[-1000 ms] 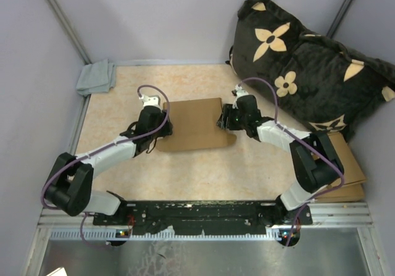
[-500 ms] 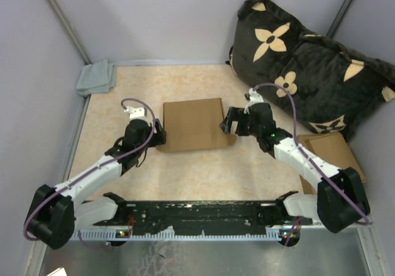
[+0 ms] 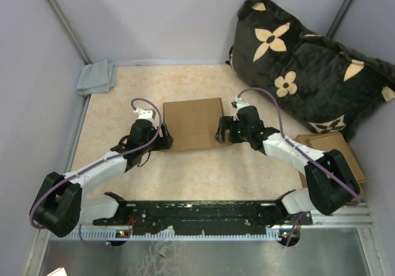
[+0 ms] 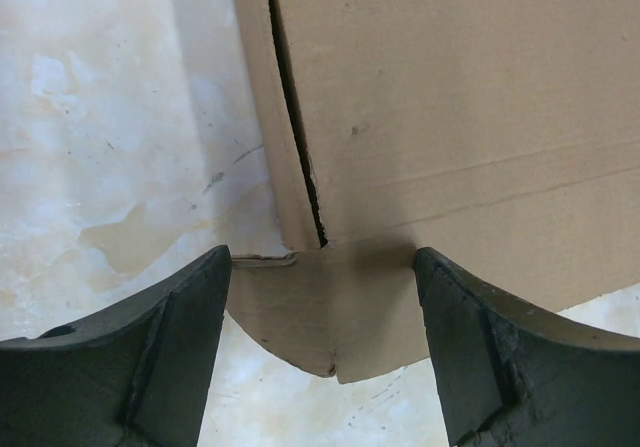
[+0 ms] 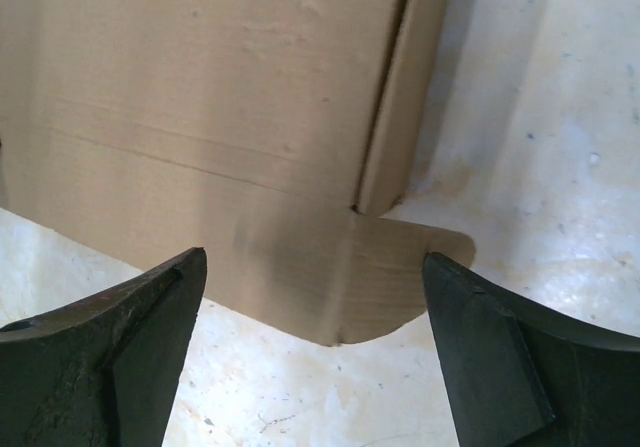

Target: Fold the paper box

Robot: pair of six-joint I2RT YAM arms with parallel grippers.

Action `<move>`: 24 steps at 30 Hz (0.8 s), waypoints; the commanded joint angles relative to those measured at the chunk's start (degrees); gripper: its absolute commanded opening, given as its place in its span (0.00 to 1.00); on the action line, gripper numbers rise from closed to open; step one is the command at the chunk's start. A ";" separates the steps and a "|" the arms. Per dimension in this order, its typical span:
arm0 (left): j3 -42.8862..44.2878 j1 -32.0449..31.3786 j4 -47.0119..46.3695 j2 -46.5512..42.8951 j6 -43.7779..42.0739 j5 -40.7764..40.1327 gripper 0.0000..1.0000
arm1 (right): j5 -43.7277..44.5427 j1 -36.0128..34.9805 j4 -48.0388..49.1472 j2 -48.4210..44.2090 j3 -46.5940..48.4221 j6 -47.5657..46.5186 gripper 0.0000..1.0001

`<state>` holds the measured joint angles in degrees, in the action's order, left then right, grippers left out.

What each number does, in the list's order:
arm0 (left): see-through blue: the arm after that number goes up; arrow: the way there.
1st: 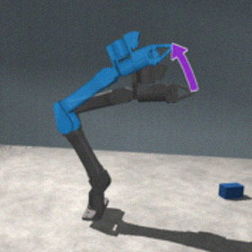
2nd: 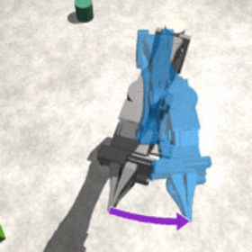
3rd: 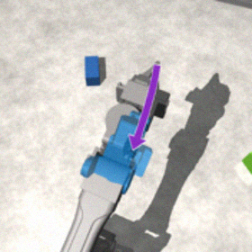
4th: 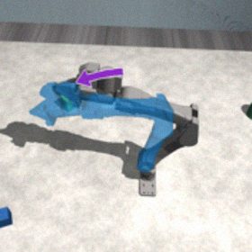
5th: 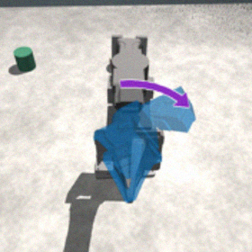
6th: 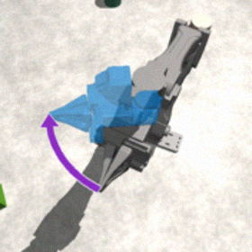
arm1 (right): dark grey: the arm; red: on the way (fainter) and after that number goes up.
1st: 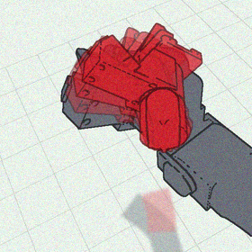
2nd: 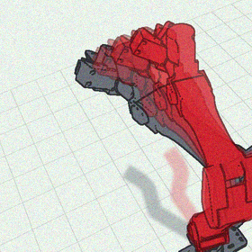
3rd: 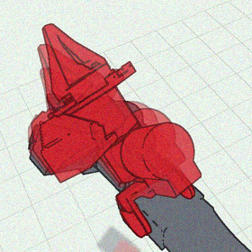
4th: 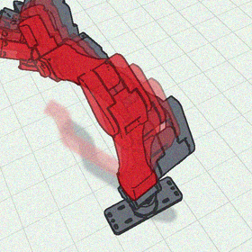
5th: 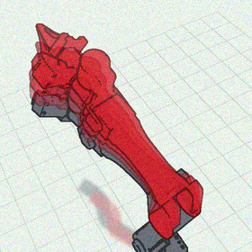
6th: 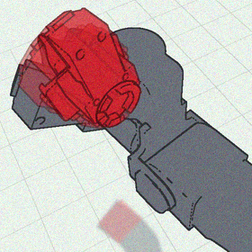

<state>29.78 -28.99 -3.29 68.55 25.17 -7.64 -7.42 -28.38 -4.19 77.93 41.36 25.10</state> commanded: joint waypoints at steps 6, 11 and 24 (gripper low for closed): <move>0.40 -0.25 1.72 -1.31 -0.73 5.02 0.79 | 2.75 -4.14 -2.13 1.61 4.19 -2.52 0.86; 0.60 -0.27 5.04 -2.20 -0.91 5.20 0.79 | 2.48 -4.23 -2.35 1.14 3.45 -2.51 0.85; 0.45 -0.41 10.02 -6.43 1.55 6.84 0.79 | 0.51 -4.27 -2.19 0.12 2.54 -2.63 0.83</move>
<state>29.76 -29.15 4.56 63.81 25.67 -2.26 -6.09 -32.27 -7.35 79.50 43.29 23.49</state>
